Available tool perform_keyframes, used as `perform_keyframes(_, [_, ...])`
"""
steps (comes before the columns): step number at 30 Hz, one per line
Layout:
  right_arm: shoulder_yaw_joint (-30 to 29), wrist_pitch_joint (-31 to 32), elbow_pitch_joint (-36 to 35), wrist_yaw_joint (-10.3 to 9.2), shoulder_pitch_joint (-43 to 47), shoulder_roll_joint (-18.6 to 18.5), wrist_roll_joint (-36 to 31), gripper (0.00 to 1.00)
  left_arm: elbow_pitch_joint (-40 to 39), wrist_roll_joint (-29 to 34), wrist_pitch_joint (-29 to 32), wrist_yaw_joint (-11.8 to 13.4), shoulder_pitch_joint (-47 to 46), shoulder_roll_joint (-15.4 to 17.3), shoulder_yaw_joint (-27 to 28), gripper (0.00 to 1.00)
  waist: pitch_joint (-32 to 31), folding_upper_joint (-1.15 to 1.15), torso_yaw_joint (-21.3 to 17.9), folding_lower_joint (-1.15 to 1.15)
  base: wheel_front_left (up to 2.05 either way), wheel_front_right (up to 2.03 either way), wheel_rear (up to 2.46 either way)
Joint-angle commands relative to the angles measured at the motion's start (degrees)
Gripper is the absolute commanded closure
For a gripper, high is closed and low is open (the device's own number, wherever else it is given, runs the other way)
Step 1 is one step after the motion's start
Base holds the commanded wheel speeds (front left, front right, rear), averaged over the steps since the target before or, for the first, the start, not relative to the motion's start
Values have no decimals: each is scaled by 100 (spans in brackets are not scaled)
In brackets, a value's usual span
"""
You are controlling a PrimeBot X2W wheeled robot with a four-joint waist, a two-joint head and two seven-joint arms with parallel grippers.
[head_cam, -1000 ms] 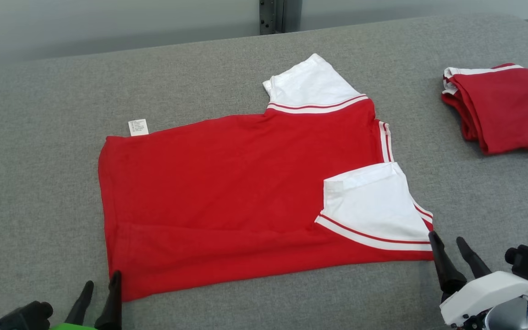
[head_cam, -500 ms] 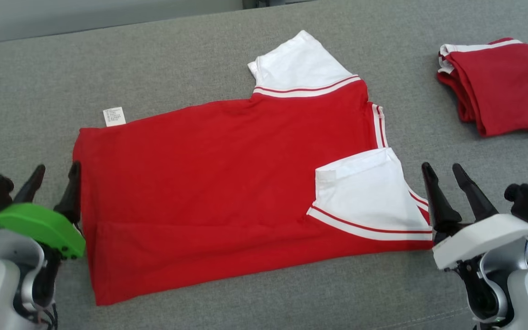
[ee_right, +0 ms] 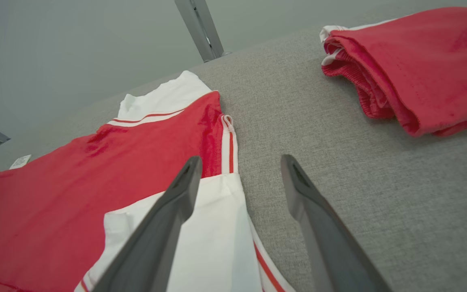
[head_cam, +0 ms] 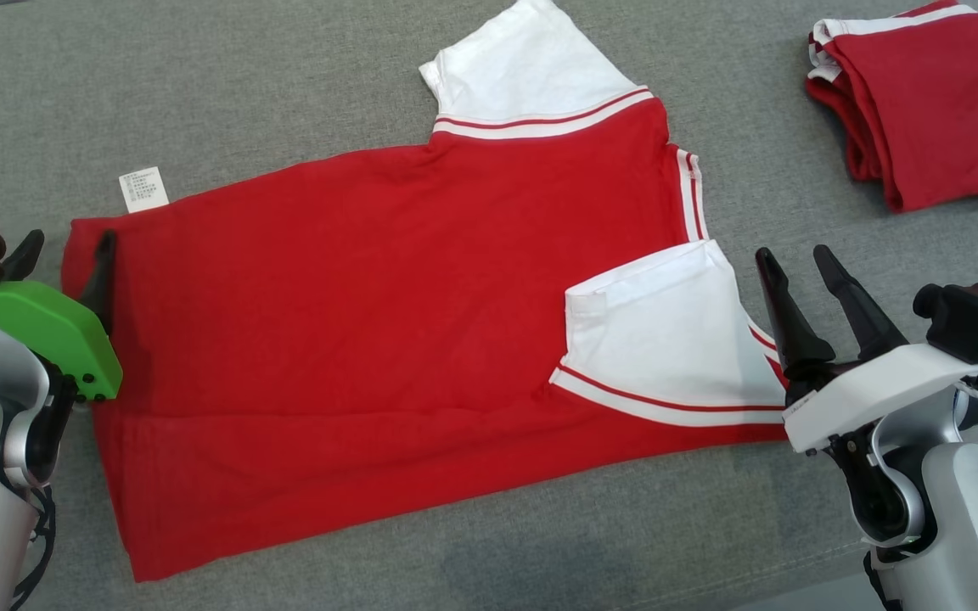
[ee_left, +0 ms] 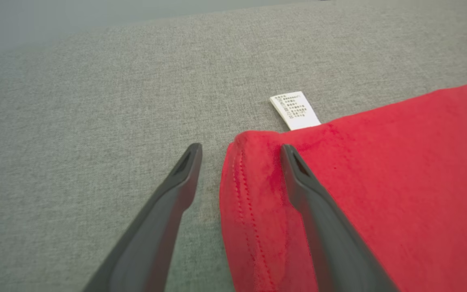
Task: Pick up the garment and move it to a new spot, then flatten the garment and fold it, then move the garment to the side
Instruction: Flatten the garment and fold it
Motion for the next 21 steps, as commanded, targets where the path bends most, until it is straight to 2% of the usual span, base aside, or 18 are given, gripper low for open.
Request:
perform_keyframes(1, [13,-48,32,-1,-91,-41,25,0,62,22,2,-33,-123,29,-16,0,25,0,-23,-1,0,0,0])
perform_keyframes(4, [40,-72,67,-1,-150,-62,58,0,180,42,24,-73,-198,21,-61,0,44,0,-32,-1,0,0,0])
perform_keyframes(6, [89,-72,71,-1,-230,-107,71,0,322,62,27,-108,-306,11,-97,38,73,0,-38,-1,0,0,0])
perform_keyframes(7, [112,-60,70,-1,-263,-131,74,0,365,61,36,-115,-335,2,-114,49,81,0,-37,-1,0,0,0])
perform_keyframes(8, [132,-42,66,-1,-303,-153,72,0,407,65,27,-124,-367,-11,-127,53,89,0,-34,-1,0,0,0])
perform_keyframes(10, [174,-10,49,-1,-407,-220,55,0,472,71,15,-134,-435,-39,-150,69,107,0,-17,-1,0,0,0])
perform_keyframes(12, [196,44,35,-1,-557,-307,3,0,486,66,18,-168,-484,-87,-185,99,127,0,33,-1,0,0,0])
perform_keyframes(17, [280,244,132,-1,-1215,-514,-141,0,376,97,-157,-216,-558,-243,-267,100,170,0,242,-1,0,0,0])
perform_keyframes(21, [388,487,546,-1,-2045,-546,-283,0,161,154,-490,-176,-592,-404,-298,100,257,0,491,-1,0,0,0])
